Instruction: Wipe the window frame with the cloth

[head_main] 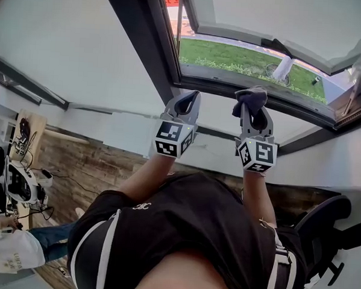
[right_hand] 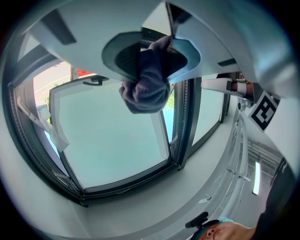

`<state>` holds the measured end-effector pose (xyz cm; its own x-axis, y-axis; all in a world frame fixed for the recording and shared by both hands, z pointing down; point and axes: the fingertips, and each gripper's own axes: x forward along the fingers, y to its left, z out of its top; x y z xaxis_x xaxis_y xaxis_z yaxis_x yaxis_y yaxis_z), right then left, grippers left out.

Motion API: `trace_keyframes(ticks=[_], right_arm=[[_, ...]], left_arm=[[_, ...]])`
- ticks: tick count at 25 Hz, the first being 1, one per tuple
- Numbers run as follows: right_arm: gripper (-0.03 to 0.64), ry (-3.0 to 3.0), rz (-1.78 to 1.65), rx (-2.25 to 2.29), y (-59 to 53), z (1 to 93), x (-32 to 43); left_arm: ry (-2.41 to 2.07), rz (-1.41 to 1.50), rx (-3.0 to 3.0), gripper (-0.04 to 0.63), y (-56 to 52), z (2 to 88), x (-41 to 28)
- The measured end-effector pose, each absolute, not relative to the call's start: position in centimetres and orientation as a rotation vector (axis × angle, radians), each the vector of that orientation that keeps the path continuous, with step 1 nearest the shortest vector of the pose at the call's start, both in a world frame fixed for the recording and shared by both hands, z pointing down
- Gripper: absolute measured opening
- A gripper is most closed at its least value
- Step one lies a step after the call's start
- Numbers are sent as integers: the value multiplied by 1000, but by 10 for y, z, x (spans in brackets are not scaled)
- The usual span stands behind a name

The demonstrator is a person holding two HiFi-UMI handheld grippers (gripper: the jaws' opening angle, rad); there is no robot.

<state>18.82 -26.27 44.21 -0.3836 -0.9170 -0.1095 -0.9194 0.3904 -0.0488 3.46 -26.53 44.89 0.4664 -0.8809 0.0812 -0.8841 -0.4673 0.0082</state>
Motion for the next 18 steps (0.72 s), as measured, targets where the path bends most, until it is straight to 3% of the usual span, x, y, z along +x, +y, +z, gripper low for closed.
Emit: trace_keyframes(ticks=[18], right_arm=[[107,2544,35,-1650,-262,442,176]], left_arm=[[-1606,88,2641,9,-261,449,27]])
